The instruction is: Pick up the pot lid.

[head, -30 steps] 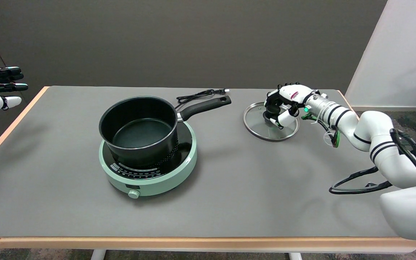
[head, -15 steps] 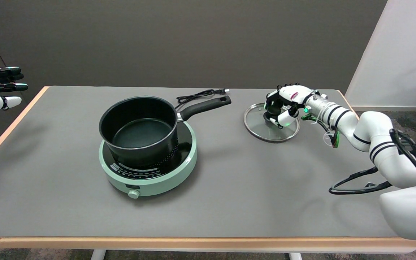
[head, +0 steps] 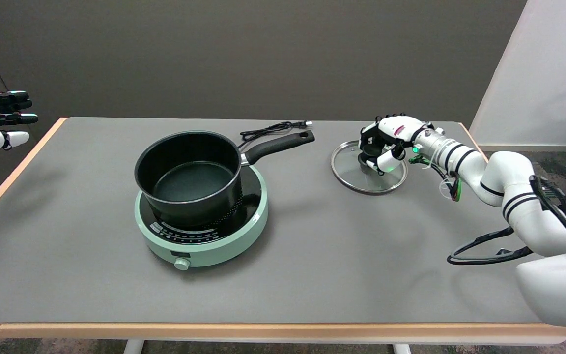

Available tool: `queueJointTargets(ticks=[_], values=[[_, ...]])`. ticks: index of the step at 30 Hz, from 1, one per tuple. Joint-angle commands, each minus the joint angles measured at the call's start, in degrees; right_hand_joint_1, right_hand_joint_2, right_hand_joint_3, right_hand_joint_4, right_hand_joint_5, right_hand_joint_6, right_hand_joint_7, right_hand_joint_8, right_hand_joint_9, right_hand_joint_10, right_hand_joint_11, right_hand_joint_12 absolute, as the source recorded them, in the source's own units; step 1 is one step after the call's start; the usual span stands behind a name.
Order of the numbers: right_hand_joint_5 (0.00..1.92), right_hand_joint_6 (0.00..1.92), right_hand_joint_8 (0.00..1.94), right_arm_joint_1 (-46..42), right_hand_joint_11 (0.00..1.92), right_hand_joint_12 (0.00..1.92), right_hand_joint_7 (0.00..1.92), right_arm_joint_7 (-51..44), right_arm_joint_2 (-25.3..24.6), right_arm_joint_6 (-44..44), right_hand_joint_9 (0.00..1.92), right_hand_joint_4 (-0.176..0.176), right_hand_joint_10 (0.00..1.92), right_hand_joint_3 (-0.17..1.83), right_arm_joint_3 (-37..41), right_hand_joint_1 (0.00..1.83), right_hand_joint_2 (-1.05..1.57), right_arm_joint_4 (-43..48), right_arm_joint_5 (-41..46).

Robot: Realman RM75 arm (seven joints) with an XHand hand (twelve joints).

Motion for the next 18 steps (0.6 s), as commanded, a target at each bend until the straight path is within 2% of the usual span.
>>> queueJointTargets(ticks=[1, 2, 3, 4, 7, 8, 9, 13, 18], values=[[0.77, 1.33, 0.58, -0.25, 0.64, 1.37, 0.95, 0.01, -0.04, -0.46, 0.84, 0.176, 0.73, 0.28, -0.23, 0.93, 1.09, 1.01, 0.44], [0.77, 1.33, 0.61, -0.32, 0.64, 1.37, 0.95, 0.01, -0.04, -0.46, 0.84, 0.176, 0.74, 0.29, -0.23, 0.93, 1.08, 1.08, 0.44], [0.77, 1.34, 0.76, -0.33, 0.65, 1.37, 0.97, 0.01, -0.11, -0.53, 0.85, 0.099, 0.76, 0.25, -0.23, 1.03, 1.08, 1.09, 0.44], [0.75, 1.36, 0.99, -0.33, 0.67, 1.37, 1.00, 0.01, -0.19, -0.61, 0.87, -0.038, 0.79, 0.19, -0.23, 1.20, 1.08, 1.09, 0.44], [0.76, 1.28, 1.06, -0.41, 0.69, 1.36, 1.01, 0.01, -0.28, -0.69, 0.89, -0.058, 0.86, 0.21, -0.15, 1.21, 1.07, 1.09, 0.44], [0.78, 1.20, 1.11, -0.41, 0.69, 1.37, 1.00, 0.01, -0.35, -0.77, 0.89, -0.032, 0.89, 0.29, -0.15, 1.24, 1.02, 1.09, 0.44], [0.78, 0.91, 1.21, -0.41, 0.70, 1.37, 0.93, 0.01, -0.36, -0.78, 0.89, 0.176, 0.95, 0.51, -0.15, 1.36, 0.88, 1.16, 0.44], [0.79, 0.90, 1.32, -0.49, 0.70, 1.40, 0.90, 0.01, -0.44, -0.93, 0.87, 0.176, 1.09, 0.65, -0.22, 1.36, 0.84, 1.17, 0.44], [0.79, 0.90, 1.35, -0.49, 0.71, 1.42, 0.89, -0.23, -0.52, -1.41, 0.86, 0.176, 1.20, 0.69, -0.23, 1.36, 0.83, 1.17, 0.44]])
